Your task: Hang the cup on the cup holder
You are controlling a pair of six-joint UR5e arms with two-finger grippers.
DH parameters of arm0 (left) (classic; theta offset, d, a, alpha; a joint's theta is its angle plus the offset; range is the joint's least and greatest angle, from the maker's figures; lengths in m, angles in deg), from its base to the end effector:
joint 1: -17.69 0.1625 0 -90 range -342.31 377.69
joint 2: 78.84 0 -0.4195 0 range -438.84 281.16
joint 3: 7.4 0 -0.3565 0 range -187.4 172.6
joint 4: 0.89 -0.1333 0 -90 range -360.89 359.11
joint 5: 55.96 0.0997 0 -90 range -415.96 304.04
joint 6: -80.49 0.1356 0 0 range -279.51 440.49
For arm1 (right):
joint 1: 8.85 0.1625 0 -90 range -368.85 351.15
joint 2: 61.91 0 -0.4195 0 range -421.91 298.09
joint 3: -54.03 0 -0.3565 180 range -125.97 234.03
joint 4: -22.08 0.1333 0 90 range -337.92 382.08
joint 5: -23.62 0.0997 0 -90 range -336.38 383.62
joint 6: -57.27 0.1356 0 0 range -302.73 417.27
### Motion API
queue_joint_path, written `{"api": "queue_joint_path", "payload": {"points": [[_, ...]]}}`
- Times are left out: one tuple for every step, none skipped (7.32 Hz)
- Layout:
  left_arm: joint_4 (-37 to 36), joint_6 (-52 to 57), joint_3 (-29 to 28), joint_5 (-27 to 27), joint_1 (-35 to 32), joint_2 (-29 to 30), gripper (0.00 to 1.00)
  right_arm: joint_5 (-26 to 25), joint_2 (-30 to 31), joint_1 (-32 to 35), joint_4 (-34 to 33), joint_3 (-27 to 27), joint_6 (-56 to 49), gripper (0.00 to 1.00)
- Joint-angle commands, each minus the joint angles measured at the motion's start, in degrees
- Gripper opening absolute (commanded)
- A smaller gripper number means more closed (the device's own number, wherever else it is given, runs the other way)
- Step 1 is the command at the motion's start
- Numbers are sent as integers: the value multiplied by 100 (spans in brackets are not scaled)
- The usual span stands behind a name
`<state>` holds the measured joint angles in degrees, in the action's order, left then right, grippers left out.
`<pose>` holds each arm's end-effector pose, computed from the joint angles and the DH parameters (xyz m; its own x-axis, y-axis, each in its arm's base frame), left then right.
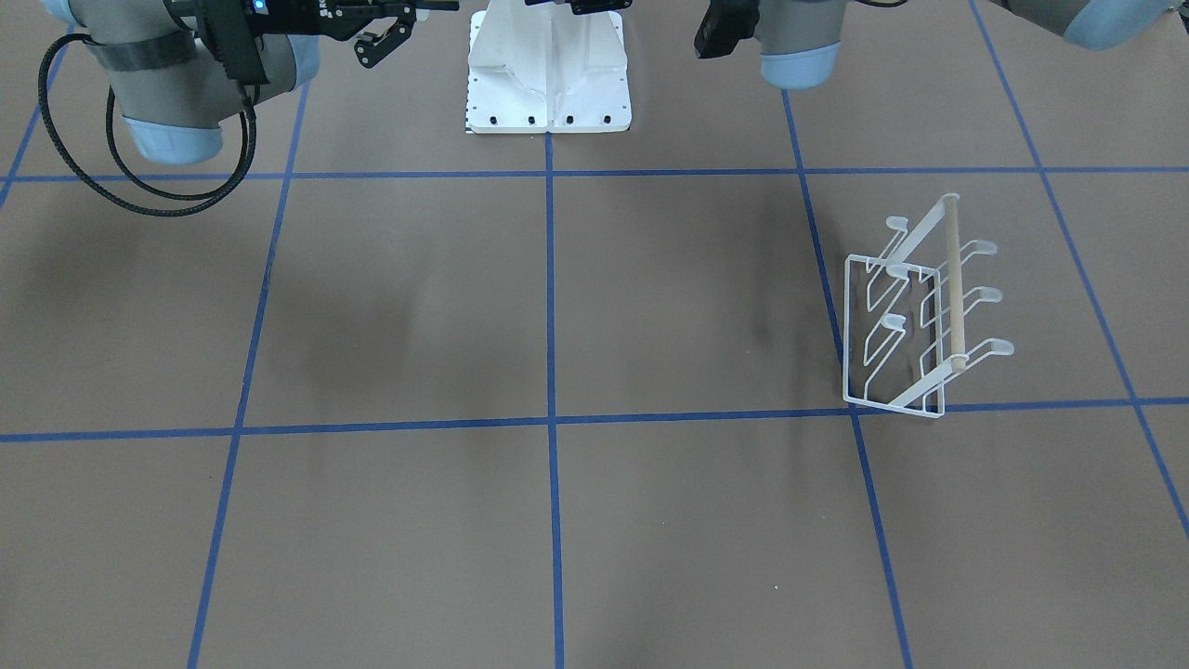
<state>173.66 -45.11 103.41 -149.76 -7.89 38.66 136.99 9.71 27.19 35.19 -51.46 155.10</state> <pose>0.3632 -0.3117 0.1033 -0.7242 -0.2973 -0.6223 -0.0425 0.9198 -0.3901 -0.3093 -0.3234 0.2029 -0.6294 -0.3033 0.7154 -0.2377 0.9517 0.1944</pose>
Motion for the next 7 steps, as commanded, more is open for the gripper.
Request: {"api": "queue_joint_path", "payload": {"points": [[0,-8,11,-25,0,-8,47,-87,-7,0,-1,-6,25,30],[9,-8,11,-42,0,-8,31,-183,1,0,-1,-15,43,80],[9,-17,11,-42,0,-8,22,-245,1,0,-1,-24,51,100],[9,-17,20,-42,0,-17,19,-254,1,0,-1,-24,60,100],[0,-17,29,-51,0,-52,14,-255,10,0,-1,-24,60,100],[0,-9,37,-68,0,-87,0,-246,97,17,8,-24,52,100],[-8,18,46,-243,-17,-87,0,-246,255,61,8,-24,34,100]]}}
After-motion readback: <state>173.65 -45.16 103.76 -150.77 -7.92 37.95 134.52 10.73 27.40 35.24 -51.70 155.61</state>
